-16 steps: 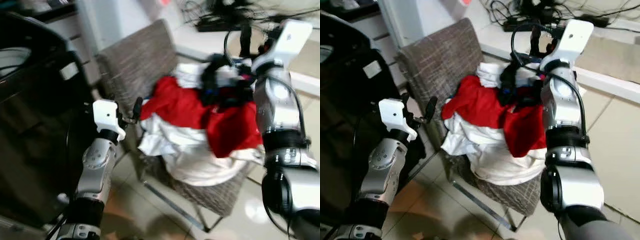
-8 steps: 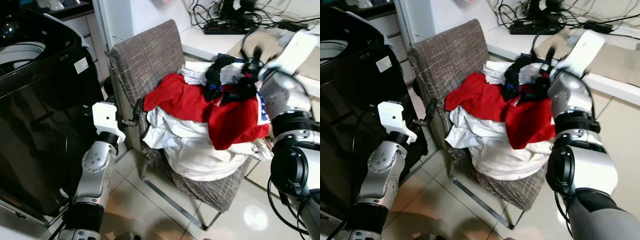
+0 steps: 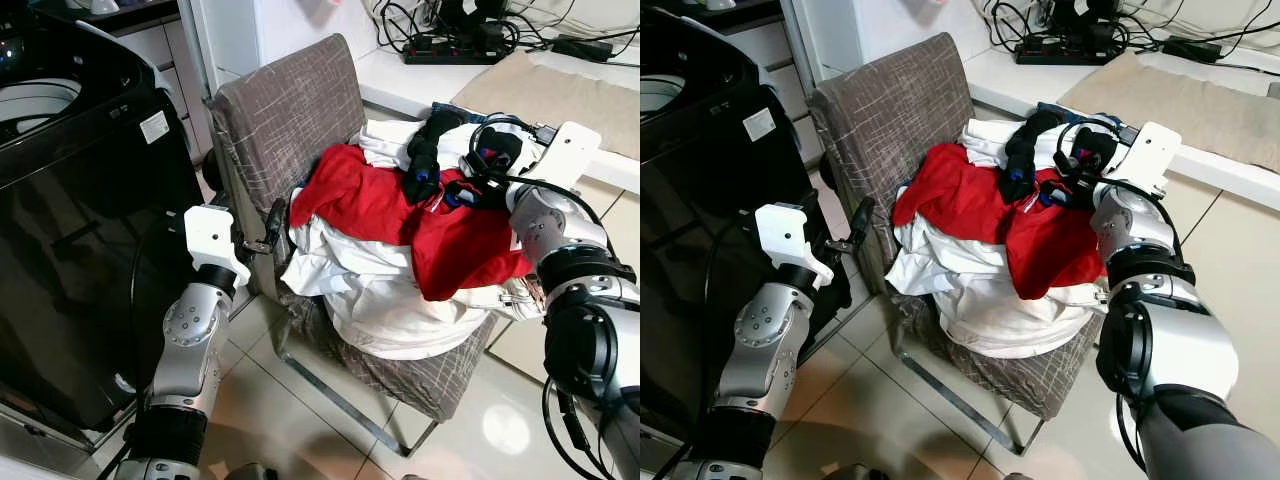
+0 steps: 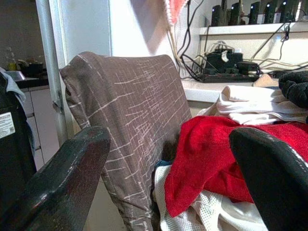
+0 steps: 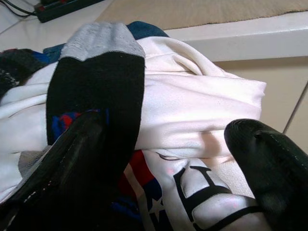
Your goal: Clothes washing
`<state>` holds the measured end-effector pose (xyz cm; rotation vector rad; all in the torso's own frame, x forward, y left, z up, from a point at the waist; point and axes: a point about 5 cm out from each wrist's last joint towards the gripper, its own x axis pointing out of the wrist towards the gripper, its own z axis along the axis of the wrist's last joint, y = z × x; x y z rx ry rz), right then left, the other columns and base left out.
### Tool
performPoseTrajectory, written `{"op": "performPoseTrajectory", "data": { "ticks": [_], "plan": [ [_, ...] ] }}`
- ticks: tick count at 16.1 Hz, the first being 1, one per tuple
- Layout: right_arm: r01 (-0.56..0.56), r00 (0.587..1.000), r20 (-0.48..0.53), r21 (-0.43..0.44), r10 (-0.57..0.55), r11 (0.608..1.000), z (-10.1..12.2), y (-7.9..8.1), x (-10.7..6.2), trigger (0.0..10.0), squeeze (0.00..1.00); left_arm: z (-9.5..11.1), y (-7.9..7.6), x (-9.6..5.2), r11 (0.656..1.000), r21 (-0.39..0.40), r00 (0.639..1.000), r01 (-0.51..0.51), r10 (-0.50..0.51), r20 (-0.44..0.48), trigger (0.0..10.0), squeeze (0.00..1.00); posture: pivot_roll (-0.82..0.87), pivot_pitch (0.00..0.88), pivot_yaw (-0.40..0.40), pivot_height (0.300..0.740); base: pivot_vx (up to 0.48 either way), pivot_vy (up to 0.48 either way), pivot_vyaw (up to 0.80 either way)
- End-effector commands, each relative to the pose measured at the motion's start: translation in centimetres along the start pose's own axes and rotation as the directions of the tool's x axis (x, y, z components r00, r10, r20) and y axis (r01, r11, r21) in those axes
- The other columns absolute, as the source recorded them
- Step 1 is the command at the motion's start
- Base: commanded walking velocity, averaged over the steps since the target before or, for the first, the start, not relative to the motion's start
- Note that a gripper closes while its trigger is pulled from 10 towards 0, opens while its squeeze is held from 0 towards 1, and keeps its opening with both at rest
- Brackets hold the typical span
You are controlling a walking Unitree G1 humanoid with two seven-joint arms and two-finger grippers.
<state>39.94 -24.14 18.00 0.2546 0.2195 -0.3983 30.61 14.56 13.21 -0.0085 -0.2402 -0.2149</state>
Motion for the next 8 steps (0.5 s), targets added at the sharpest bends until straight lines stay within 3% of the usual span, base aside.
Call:
{"op": "performPoseTrajectory", "data": {
  "ticks": [1, 4, 8],
  "plan": [
    [-0.003, 1.0, 0.003, -0.025, 0.003, 1.0, 0.7, 0.0, 0.1, 10.0, 0.0, 0.4, 0.0, 0.1, 1.0, 0.004, 1.0, 0.008, -0.008, 0.012, 10.0, 0.0, -0.11, 0.0, 0.014, 0.74, 0.0, 0.0, 0.0],
    [-0.013, 0.998, 0.053, -0.078, 0.017, 0.997, 2.1, 0.5, 0.1, 10.0, 0.0, 0.5, 0.0, 0.1, 1.0, 0.007, 1.0, -0.001, 0.001, 0.016, 10.0, 0.0, -0.1, 0.0, 0.003, 0.74, 0.0, 0.0, 0.0],
    [-0.066, 0.994, 0.078, -0.143, 0.078, 0.988, 1.2, 2.5, -0.3, 10.0, 0.0, 0.4, -0.1, -0.1, 1.0, 0.0, 1.0, -0.009, 0.009, 0.016, 10.0, 0.0, -0.09, 0.0, -0.005, 0.74, 0.0, 0.0, 0.0]
  ]
}}
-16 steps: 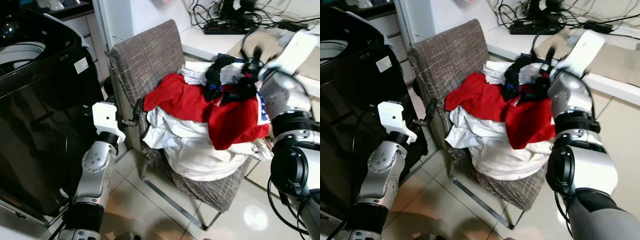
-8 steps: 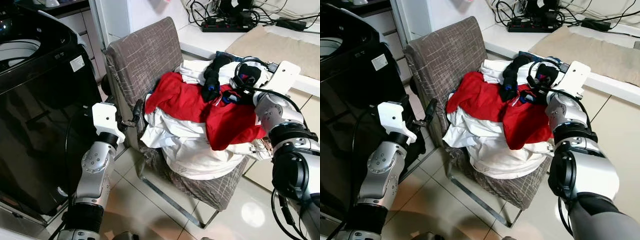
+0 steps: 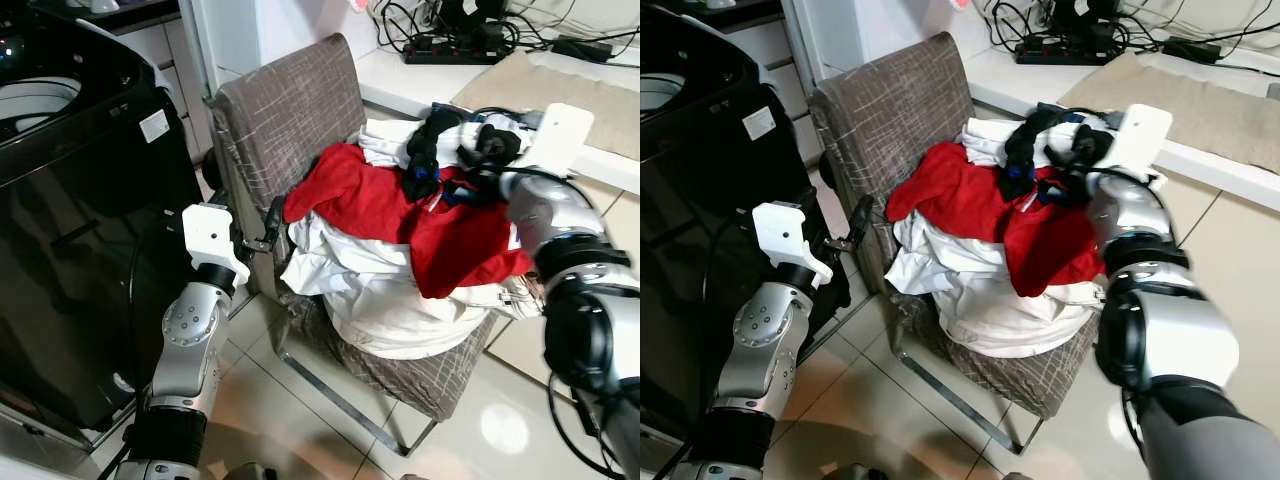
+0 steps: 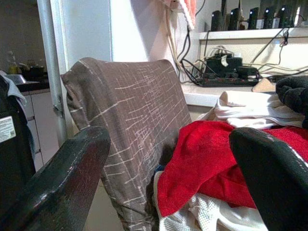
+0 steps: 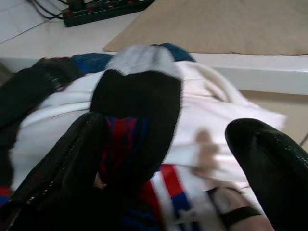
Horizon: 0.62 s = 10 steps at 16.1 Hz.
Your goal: Clothes washing
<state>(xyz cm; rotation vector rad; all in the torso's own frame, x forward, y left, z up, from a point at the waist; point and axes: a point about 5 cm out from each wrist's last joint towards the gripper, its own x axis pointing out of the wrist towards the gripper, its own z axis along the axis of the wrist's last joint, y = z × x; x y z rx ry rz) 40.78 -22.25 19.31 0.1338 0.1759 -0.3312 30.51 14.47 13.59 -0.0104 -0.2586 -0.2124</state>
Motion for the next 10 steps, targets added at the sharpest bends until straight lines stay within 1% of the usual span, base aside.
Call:
{"op": "performPoseTrajectory", "data": {
  "ticks": [1, 2, 4, 5, 6, 7, 8, 10],
  "plan": [
    [-0.025, 0.999, 0.021, 0.006, 0.025, 1.0, 0.2, 0.3, 0.0, 10.0, 0.0, 0.1, -0.1, 0.0, 1.0, -0.001, 1.0, -0.006, 0.006, -0.002, 10.0, 0.0, -0.09, 0.0, -0.003, 0.74, 0.0, 0.0, 0.0],
    [-0.039, 0.999, 0.026, 0.025, 0.039, 0.999, 0.2, 0.4, 0.0, 10.0, 0.0, 0.1, -0.1, 0.0, 1.0, -0.001, 1.0, -0.004, 0.004, -0.002, 10.0, 0.0, -0.09, 0.0, -0.003, 0.74, 0.0, 0.0, 0.0],
    [-0.077, 0.996, 0.048, 0.024, 0.076, 0.997, 0.4, 0.8, -0.1, 10.0, 0.0, 0.1, 0.0, 0.1, 1.0, 0.004, 1.0, -0.001, 0.001, -0.002, 10.0, 0.0, -0.09, 0.0, 0.0, 0.74, 0.0, 0.0, 0.0],
    [-0.06, 0.998, 0.039, 0.025, 0.059, 0.998, 0.3, 0.5, 0.0, 10.0, 0.0, 0.2, 0.1, 0.0, 1.0, 0.011, 1.0, -0.004, 0.004, -0.005, 10.0, 0.0, -0.09, 0.0, 0.0, 0.74, 0.0, 0.0, 0.0],
    [-0.046, 0.999, 0.029, 0.031, 0.045, 0.998, 0.2, 0.3, 0.0, 10.0, 0.0, 0.2, 0.1, 0.0, 1.0, 0.011, 1.0, -0.006, 0.006, -0.006, 10.0, 0.0, -0.09, 0.0, 0.0, 0.74, 0.0, 0.0, 0.0],
    [-0.013, 0.999, -0.033, 0.088, 0.016, 0.996, -0.9, -0.2, 0.0, 10.0, 0.0, 0.1, 0.2, -0.2, 1.0, 0.015, 1.0, -0.009, 0.009, -0.01, 10.0, 0.0, -0.08, 0.0, -0.003, 0.74, 0.0, 0.0, 0.0],
    [-0.004, 0.998, -0.061, 0.108, 0.01, 0.994, -1.5, -0.4, 0.0, 10.0, 0.0, 0.1, 0.2, -0.3, 1.0, 0.016, 1.0, -0.011, 0.011, -0.01, 10.0, 0.0, -0.07, 0.002, -0.006, 0.74, 0.0, 0.0, 0.0],
    [-0.001, 0.998, -0.069, 0.11, 0.009, 0.994, -1.8, -0.5, 0.0, 10.0, 0.0, 0.1, 0.3, -0.3, 1.0, 0.016, 1.0, -0.015, 0.015, -0.012, 10.0, 0.0, -0.07, 0.002, -0.006, 0.74, 0.0, 0.0, 0.0]
  ]
}}
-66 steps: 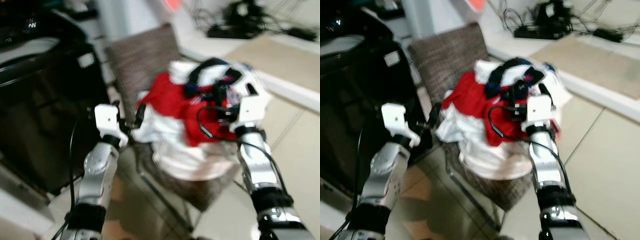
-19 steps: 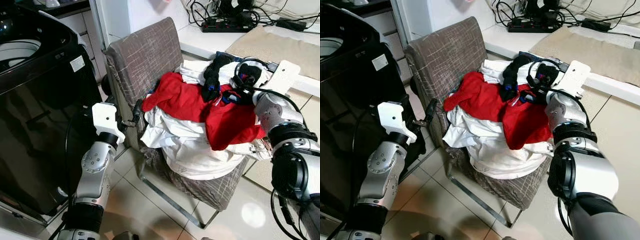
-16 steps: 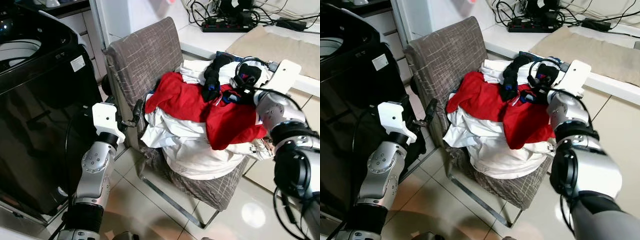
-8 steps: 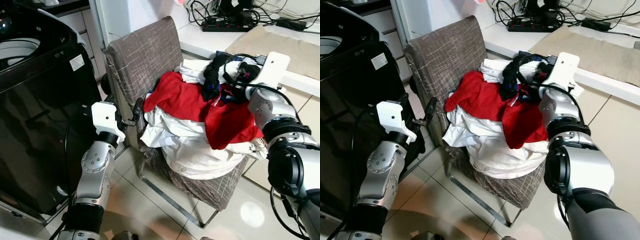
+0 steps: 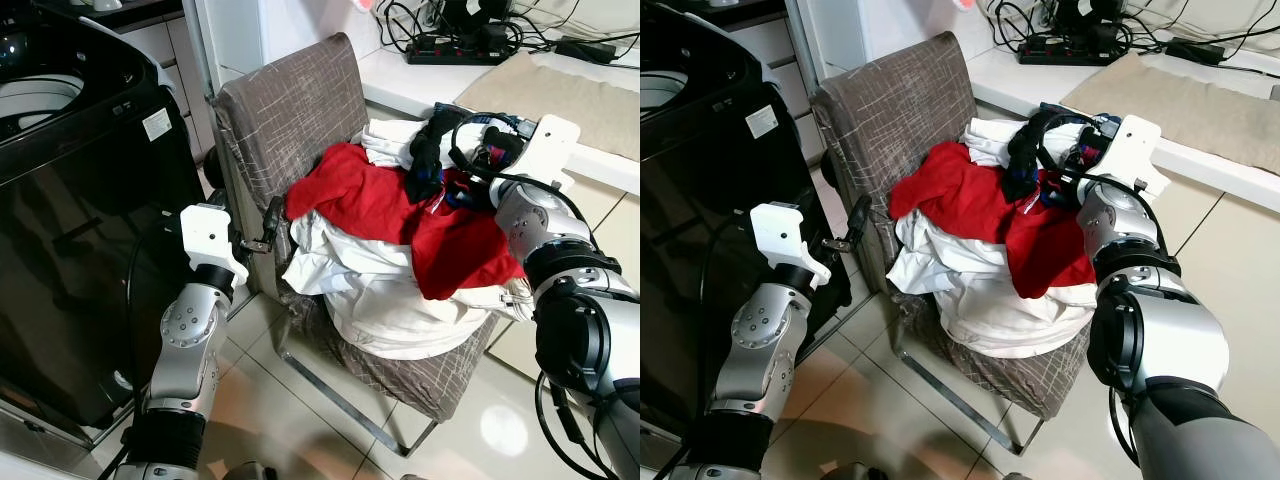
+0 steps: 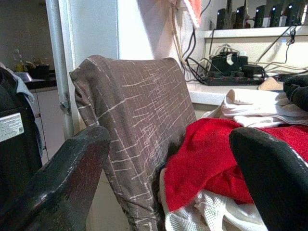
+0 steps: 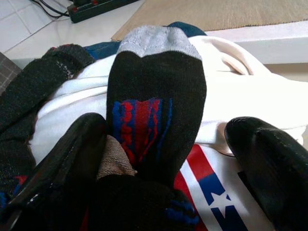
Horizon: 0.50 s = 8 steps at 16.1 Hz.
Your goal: Clothes washing
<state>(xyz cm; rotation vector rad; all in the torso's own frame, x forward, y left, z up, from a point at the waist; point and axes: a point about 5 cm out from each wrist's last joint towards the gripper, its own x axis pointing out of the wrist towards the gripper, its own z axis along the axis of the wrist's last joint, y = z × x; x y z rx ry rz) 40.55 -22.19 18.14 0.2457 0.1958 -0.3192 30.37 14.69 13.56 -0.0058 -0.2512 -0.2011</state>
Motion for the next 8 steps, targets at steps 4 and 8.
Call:
{"op": "performPoseTrajectory", "data": {
  "ticks": [4, 8],
  "plan": [
    [-0.021, 0.998, -0.054, 0.003, 0.021, 1.0, -1.1, -0.3, 0.0, 10.0, 0.0, 0.0, 0.0, -0.2, 1.0, 0.009, 1.0, -0.003, 0.003, -0.013, 10.0, 0.0, -0.07, 0.016, -0.005, 0.74, 0.0, 0.0, 0.0],
    [-0.069, 0.994, -0.085, -0.037, 0.066, 0.997, -2.2, -0.3, -0.1, 0.0, 0.0, -0.1, 0.0, -0.4, 1.0, 0.01, 1.0, -0.018, 0.018, -0.021, 10.0, 0.0, -0.06, 0.003, -0.025, 0.74, 0.0, 0.0, 0.0]
  ]
}}
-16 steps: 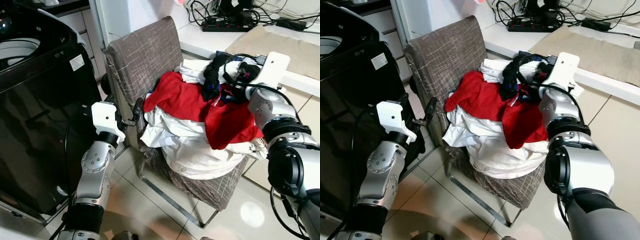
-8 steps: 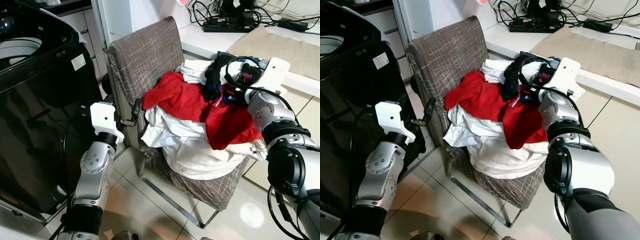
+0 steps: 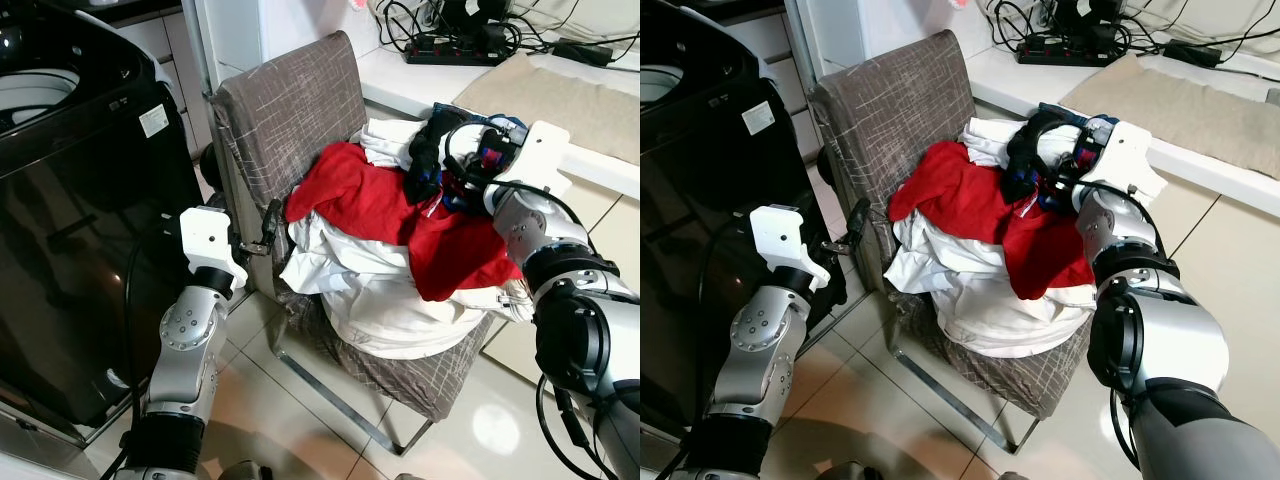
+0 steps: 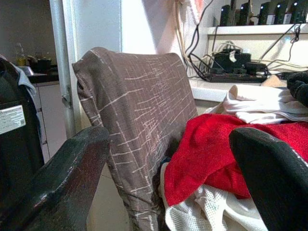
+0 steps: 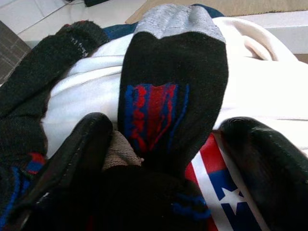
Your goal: Clothes washing
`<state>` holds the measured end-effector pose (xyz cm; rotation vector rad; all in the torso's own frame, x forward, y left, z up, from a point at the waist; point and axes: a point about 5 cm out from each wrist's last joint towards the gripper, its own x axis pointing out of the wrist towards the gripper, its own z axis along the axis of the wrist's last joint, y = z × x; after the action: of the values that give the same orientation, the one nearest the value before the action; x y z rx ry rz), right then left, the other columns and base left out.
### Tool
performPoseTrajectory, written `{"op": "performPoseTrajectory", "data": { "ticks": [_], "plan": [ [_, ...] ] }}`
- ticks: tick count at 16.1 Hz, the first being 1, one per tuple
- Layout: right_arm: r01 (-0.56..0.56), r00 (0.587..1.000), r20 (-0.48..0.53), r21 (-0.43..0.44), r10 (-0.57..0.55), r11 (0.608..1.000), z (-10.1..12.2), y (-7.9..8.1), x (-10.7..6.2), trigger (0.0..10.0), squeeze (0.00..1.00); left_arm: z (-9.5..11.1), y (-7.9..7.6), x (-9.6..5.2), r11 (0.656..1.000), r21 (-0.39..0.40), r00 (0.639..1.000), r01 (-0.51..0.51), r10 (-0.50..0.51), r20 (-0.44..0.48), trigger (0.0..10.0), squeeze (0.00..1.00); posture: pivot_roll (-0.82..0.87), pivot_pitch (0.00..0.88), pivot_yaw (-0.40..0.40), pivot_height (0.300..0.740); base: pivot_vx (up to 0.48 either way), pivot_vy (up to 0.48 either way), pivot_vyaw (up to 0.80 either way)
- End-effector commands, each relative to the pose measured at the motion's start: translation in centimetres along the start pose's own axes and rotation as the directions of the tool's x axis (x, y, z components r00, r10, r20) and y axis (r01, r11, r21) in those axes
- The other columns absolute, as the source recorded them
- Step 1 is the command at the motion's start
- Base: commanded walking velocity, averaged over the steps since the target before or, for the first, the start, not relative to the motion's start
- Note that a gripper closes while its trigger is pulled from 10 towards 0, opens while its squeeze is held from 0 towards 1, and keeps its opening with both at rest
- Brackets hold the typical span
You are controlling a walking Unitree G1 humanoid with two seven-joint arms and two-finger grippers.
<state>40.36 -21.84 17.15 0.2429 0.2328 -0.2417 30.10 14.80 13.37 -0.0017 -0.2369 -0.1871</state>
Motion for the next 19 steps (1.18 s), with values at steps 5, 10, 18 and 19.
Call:
{"op": "performPoseTrajectory", "data": {
  "ticks": [5, 10, 18, 19],
  "plan": [
    [-0.014, 0.998, -0.067, -0.033, 0.011, 0.999, -2.8, -0.7, -0.2, 0.0, 0.0, 0.0, -0.5, 0.2, 1.0, 0.005, 1.0, 0.003, -0.003, -0.01, 10.0, 0.0, -0.07, 0.009, -0.023, 0.74, 0.0, 0.0, 0.0],
    [-0.064, 0.998, 0.013, -0.124, 0.067, 0.99, -3.0, 0.0, -0.4, 0.0, 0.0, -0.2, -0.8, 0.4, 1.0, 0.004, 1.0, 0.015, -0.015, -0.018, 10.0, 0.0, -0.07, 0.002, -0.025, 0.74, 0.0, 0.0, 0.0],
    [-0.027, 0.995, 0.085, -0.202, 0.045, 0.979, -4.4, -0.6, -0.9, 0.0, 0.0, -0.1, -1.2, 0.8, 0.999, 0.013, 0.999, 0.039, -0.039, -0.017, 10.0, 0.0, -0.09, 0.0, -0.014, 0.74, 0.0, 0.0, 0.0],
    [-0.021, 0.996, 0.085, -0.169, 0.036, 0.985, -4.5, -0.8, -0.9, 0.0, 0.0, -0.1, -1.3, 0.8, 0.999, 0.011, 0.999, 0.04, -0.04, -0.017, 10.0, 0.0, -0.09, 0.0, -0.014, 0.74, 0.0, 0.0, 0.0]
  ]
}}
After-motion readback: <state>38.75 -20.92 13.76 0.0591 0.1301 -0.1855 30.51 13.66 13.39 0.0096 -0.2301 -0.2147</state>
